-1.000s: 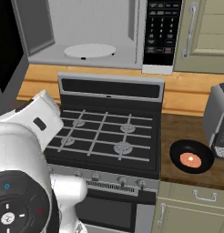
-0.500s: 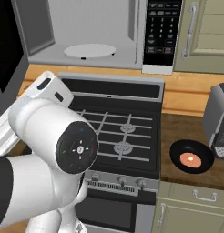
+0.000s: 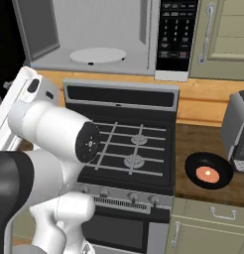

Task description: Open the microwave, place the bowl with waffle inside the microwave, then close the microwave door and turn it on.

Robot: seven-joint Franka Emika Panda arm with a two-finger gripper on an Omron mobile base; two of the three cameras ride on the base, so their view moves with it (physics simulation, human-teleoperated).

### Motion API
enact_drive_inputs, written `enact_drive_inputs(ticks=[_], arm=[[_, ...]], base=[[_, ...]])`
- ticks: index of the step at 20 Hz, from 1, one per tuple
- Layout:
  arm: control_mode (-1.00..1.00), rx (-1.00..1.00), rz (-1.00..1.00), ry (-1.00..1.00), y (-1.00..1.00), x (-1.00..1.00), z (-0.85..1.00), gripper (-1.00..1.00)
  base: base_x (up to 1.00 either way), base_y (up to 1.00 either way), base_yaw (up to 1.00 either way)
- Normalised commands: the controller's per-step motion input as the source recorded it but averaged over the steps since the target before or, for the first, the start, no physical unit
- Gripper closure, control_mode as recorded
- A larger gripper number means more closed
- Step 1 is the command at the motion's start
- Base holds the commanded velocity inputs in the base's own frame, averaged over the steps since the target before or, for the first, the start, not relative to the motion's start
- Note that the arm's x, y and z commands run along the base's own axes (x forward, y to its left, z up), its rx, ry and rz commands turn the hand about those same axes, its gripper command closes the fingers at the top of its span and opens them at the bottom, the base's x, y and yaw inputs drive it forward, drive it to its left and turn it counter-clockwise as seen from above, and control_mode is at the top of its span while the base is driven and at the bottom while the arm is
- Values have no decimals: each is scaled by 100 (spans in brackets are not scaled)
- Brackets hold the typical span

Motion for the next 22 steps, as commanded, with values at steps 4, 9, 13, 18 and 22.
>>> enact_drive_inputs(ticks=[4,9,13,18,22], arm=[[-100,3,17,-22,76,4,0,-100],[-100,0,13,-12,94,2,1,-100],[-100,-6,11,3,98,1,0,-100],[-100,-23,5,21,100,19,0,-100],[-100,-35,0,33,100,37,0,-100]], base=[[0,0,0],[0,0,0],[0,0,0],[0,0,0],[0,0,0]])
